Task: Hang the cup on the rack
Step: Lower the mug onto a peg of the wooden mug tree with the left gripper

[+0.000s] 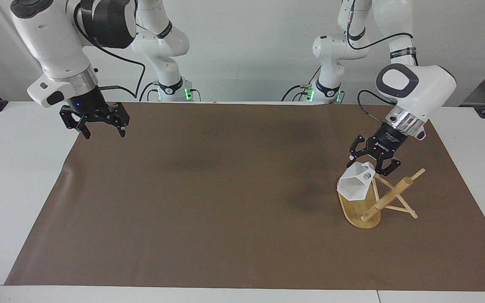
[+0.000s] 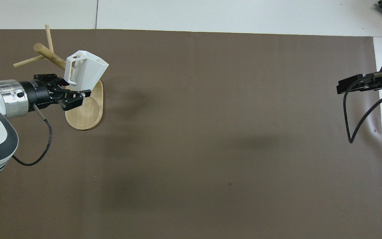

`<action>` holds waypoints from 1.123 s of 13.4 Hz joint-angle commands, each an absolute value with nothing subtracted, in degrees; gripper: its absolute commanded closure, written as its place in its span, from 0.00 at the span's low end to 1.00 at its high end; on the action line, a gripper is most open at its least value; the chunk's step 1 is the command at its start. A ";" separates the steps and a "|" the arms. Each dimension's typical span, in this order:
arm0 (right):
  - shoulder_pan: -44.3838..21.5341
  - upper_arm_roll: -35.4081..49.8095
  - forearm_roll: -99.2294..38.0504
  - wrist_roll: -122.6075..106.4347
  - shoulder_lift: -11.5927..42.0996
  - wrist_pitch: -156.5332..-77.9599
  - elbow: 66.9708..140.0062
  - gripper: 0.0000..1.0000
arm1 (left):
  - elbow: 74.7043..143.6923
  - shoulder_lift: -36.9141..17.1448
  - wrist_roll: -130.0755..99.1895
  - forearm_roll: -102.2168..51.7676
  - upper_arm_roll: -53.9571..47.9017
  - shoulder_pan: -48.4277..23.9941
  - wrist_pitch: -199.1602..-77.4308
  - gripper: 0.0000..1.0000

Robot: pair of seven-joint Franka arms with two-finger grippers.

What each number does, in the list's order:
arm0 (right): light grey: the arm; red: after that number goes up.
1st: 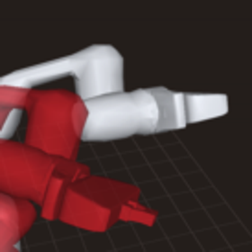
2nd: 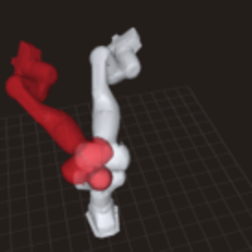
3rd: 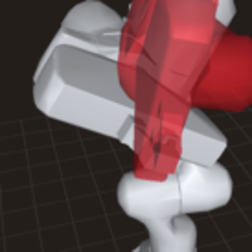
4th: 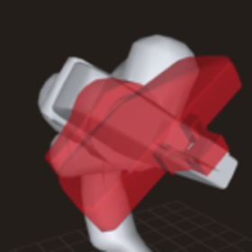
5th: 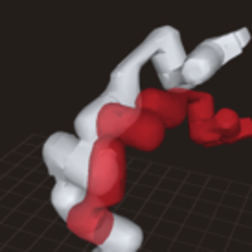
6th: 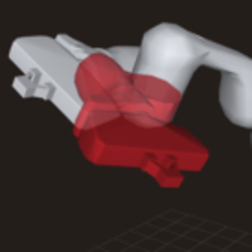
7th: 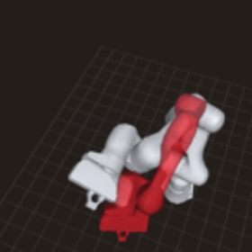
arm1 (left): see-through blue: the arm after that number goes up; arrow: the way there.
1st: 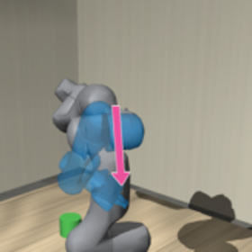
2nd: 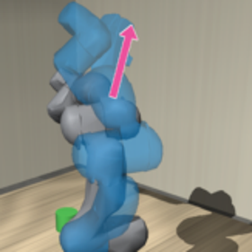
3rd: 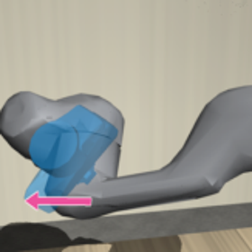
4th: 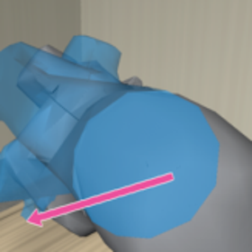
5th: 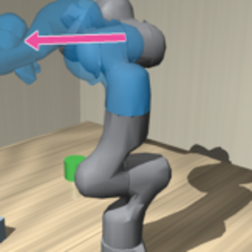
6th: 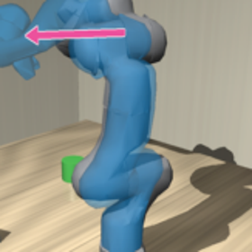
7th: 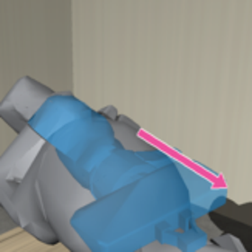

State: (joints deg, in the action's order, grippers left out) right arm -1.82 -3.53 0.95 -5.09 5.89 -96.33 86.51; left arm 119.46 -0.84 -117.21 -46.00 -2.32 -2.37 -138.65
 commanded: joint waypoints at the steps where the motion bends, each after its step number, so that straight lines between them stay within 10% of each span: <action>1: -1.67 -3.25 3.60 -2.73 4.22 -95.45 88.42 0.00 | 120.67 0.00 -119.00 -44.91 -2.02 -3.08 -140.45 1.00; 15: -1.49 -3.34 3.60 -1.14 4.40 -88.42 86.31 0.00 | 121.82 0.00 -123.21 -44.91 -2.02 -2.29 -143.35 1.00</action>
